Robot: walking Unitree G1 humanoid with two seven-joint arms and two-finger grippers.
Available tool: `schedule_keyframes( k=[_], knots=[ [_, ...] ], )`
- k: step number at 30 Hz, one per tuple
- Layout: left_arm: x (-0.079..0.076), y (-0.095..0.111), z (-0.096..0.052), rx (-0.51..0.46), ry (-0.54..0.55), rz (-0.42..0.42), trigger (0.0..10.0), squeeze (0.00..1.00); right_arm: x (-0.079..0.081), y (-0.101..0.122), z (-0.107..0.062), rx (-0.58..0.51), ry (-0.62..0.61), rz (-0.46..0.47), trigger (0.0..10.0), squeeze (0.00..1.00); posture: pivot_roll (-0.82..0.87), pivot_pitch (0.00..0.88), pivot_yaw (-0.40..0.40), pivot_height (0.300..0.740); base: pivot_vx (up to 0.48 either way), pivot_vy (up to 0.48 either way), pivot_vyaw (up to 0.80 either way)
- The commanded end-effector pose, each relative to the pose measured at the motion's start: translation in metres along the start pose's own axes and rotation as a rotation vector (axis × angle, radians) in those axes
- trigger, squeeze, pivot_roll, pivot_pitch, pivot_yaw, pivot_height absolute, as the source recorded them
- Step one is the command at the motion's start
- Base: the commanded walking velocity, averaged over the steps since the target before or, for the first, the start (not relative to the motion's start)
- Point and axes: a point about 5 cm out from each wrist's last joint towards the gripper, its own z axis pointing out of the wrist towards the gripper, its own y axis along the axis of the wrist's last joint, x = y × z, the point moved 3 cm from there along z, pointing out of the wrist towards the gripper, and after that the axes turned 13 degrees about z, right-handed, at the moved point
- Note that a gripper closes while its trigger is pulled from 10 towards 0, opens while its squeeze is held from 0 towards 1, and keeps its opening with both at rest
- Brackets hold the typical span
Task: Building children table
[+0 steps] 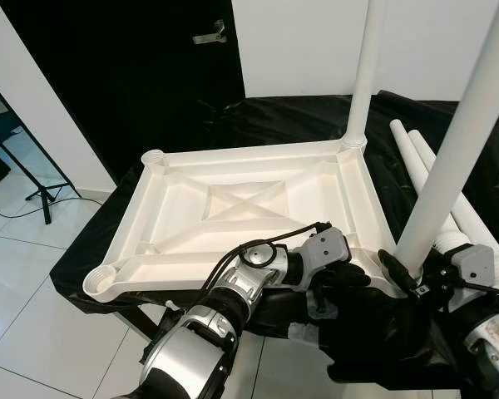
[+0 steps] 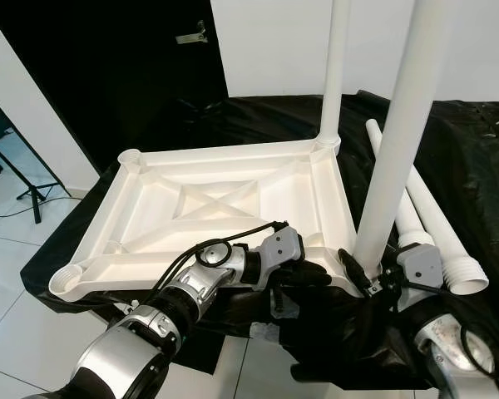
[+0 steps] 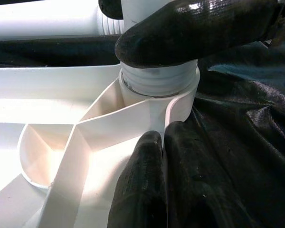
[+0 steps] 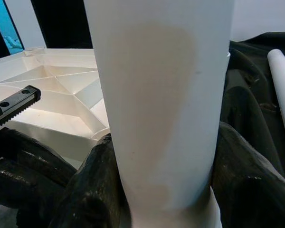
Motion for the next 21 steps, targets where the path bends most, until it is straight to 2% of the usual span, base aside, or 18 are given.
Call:
schedule_keyframes(
  k=[1, 3, 4, 5, 6, 7, 12, 17, 18, 19, 20, 21],
  knots=[
    [-0.033, -0.045, 0.003, 0.172, -0.014, -0.161, 10.0, 0.0, 0.011, -0.025, -0.007, 0.111, 0.039, 0.031, 0.0, 0.0, -0.01, 0.0, 0.099, 0.74, 0.0, 0.0, 0.0],
    [-0.033, -0.045, 0.002, 0.174, -0.014, -0.159, 10.0, 0.0, 0.009, -0.021, -0.003, 0.046, -0.063, 0.055, 0.0, 0.0, -0.01, 0.0, 0.099, 0.74, 0.0, 0.0, 0.0],
    [-0.032, -0.044, 0.002, 0.174, -0.013, -0.157, 10.0, 0.0, 0.005, -0.014, -0.004, -0.05, -0.24, 0.052, 0.0, 0.0, 0.0, 0.0, 0.097, 0.74, 0.0, 0.0, 0.0],
    [-0.032, -0.044, 0.002, 0.174, -0.013, -0.157, 10.0, 0.0, 0.005, -0.014, -0.004, -0.05, -0.24, 0.052, 0.0, 0.0, 0.0, 0.0, 0.097, 0.74, 0.0, 0.0, 0.0],
    [-0.031, -0.044, 0.003, 0.174, -0.01, -0.155, 10.0, 0.0, 0.001, -0.008, -0.009, -0.146, -0.458, 0.045, 0.0, 0.0, 0.0, 0.0, 0.097, 0.74, 0.0, 0.0, 0.0],
    [-0.031, -0.043, 0.003, 0.175, -0.009, -0.154, 10.0, 0.0, 0.0, -0.009, -0.01, -0.159, -0.516, 0.049, 0.0, 0.0, 0.0, 0.0, 0.096, 0.74, 0.0, 0.0, 0.0],
    [-0.03, -0.043, 0.003, 0.171, -0.006, -0.157, 10.0, 0.0, 0.0, -0.01, -0.01, -0.169, -0.556, 0.066, 0.0, 0.0, 0.0, 0.0, 0.096, 0.74, 0.0, 0.0, 0.0],
    [-0.03, -0.044, 0.002, 0.179, -0.006, -0.154, 10.0, 0.0, -0.009, -0.006, -0.011, -0.176, -0.578, 0.041, 0.0, 0.0, 0.0, 0.0, 0.093, 0.74, 0.0, 0.0, 0.0],
    [-0.03, -0.044, 0.002, 0.179, -0.006, -0.154, 10.0, 0.0, -0.009, -0.006, -0.01, -0.173, -0.577, 0.038, 1.5, 0.0, 0.0, 0.0, 0.09, 0.74, 0.0, 0.0, 0.0],
    [-0.03, -0.044, 0.002, 0.178, -0.005, -0.155, 10.0, 0.0, -0.008, -0.006, -0.009, -0.171, -0.577, 0.036, 8.9, 0.0, 0.0, 0.0, 0.09, 0.74, 0.0, 0.0, 0.0],
    [-0.03, -0.043, 0.003, 0.176, -0.003, -0.155, 10.0, 0.0, -0.005, -0.007, -0.005, -0.156, -0.537, 0.023, 10.0, 0.0, 0.0, 0.0, 0.089, 0.74, 0.0, 0.0, 0.0],
    [-0.03, -0.043, 0.003, 0.176, -0.003, -0.155, 10.0, 0.0, -0.005, -0.007, -0.005, -0.156, -0.537, 0.023, 10.0, 0.0, 0.0, 0.0, 0.089, 0.74, 0.0, 0.0, 0.0]
  ],
)
